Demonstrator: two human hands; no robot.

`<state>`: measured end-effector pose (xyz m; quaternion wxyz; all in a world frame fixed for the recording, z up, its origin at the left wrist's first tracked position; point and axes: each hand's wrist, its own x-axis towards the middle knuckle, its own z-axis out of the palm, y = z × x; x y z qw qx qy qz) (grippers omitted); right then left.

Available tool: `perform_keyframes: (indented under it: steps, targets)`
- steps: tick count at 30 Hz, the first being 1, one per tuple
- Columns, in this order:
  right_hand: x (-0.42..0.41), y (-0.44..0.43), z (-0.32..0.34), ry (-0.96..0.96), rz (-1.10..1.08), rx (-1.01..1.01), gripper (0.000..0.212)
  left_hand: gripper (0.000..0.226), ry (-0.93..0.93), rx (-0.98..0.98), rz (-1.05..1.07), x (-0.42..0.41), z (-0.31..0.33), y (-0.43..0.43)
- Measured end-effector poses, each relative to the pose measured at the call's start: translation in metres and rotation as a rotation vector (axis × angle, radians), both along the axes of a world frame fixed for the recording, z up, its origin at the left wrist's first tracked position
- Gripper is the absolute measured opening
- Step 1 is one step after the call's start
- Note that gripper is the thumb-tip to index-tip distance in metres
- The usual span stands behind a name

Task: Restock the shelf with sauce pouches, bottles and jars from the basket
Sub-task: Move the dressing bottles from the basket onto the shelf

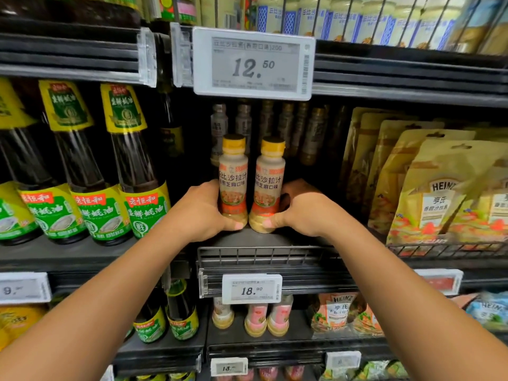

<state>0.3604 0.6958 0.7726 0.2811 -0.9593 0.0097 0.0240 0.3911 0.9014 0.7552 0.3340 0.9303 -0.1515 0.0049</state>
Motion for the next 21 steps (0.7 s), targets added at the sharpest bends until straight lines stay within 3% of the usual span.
perform_keyframes:
  steps: [2, 8, 21]
  targets:
    - [0.015, 0.001, 0.002, 0.027, 0.009, -0.006, 0.074, 0.081, -0.005, 0.021, 0.029, 0.01, 0.002, -0.004]
    - [0.06, -0.001, -0.003, -0.012, 0.066, 0.1, 0.047, 0.09, -0.025, 0.02, 0.162, 0.046, -0.003, -0.017]
    - [0.13, -0.006, -0.014, -0.089, -0.031, 0.176, 0.035, 0.068, -0.076, -0.069, 0.203, 0.095, -0.009, -0.035]
